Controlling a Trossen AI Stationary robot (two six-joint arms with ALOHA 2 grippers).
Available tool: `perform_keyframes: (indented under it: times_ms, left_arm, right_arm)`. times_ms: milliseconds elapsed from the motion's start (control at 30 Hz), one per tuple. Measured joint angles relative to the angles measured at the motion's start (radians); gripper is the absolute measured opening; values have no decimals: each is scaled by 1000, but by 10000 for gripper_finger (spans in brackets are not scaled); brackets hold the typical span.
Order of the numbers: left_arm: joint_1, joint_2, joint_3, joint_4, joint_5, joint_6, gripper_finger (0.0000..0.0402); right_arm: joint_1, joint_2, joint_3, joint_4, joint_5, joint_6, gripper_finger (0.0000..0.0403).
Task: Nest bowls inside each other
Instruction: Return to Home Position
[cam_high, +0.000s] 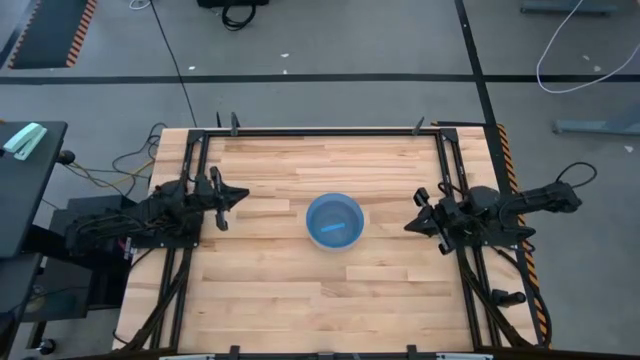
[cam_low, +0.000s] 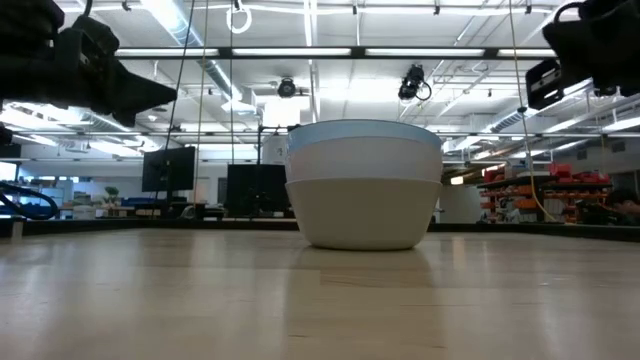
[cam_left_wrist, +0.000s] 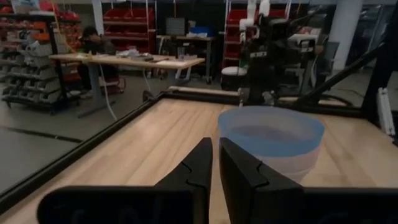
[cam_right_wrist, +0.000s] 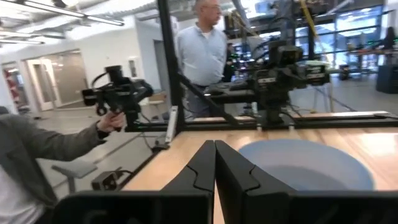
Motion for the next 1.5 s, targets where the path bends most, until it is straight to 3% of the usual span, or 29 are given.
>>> perform_keyframes:
  times_ms: [500, 1500]
  left_arm:
    - [0, 2, 2, -89, -30, 68, 32]
    - [0, 2, -1, -72, -33, 93, 38]
  right_arm:
    - [-158, 0, 0, -115, 1, -52, 14]
    - [-159, 0, 0, -167, 1, -74, 14]
